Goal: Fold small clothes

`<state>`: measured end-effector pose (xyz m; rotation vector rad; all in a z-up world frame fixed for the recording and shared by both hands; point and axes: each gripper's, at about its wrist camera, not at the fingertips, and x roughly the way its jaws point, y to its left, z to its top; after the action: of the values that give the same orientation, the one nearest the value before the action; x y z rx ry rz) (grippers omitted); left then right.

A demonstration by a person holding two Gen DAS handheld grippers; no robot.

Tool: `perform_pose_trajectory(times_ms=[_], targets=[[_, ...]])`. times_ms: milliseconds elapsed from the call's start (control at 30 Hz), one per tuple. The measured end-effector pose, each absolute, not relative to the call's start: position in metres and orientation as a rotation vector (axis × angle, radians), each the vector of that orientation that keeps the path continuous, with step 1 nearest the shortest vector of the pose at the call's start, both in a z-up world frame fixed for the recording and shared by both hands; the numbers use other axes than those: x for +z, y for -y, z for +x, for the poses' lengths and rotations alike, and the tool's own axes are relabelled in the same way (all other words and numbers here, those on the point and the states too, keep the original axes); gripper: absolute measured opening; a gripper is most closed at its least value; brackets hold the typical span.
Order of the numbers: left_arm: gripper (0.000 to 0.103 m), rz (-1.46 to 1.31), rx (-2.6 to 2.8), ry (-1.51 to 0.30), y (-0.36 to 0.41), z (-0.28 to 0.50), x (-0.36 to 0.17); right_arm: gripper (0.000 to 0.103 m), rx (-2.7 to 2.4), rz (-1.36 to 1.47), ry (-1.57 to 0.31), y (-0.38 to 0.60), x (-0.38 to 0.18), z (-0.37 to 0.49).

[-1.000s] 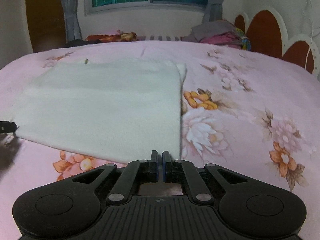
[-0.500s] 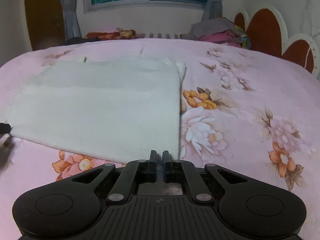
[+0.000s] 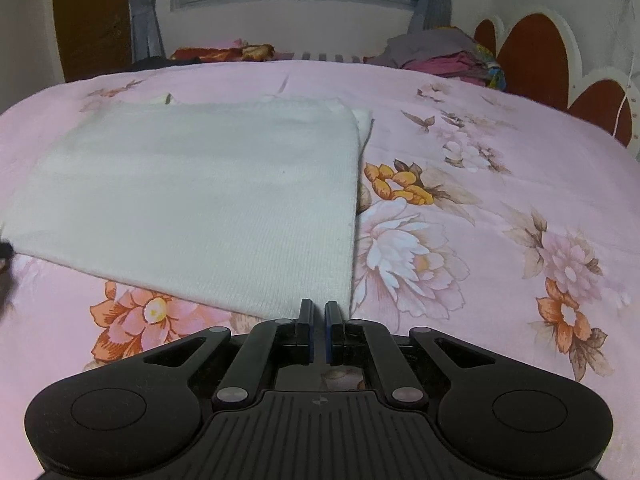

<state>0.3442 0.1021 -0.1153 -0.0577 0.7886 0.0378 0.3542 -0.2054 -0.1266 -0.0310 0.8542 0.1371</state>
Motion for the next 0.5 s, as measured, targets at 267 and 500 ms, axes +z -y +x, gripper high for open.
perform_pose_trajectory(times_ms=[267,500], targets=[[0.051,-0.460,0.012,-0.728,-0.127,0.300,-0.115,0.003,0.177,0.024,-0.826,0.208,-0.101,0.316],[0.050,-0.841,0.041,-0.677,-0.153,0.311,-0.144,0.003,0.248,0.051,-0.818,0.190,-0.096,0.311]])
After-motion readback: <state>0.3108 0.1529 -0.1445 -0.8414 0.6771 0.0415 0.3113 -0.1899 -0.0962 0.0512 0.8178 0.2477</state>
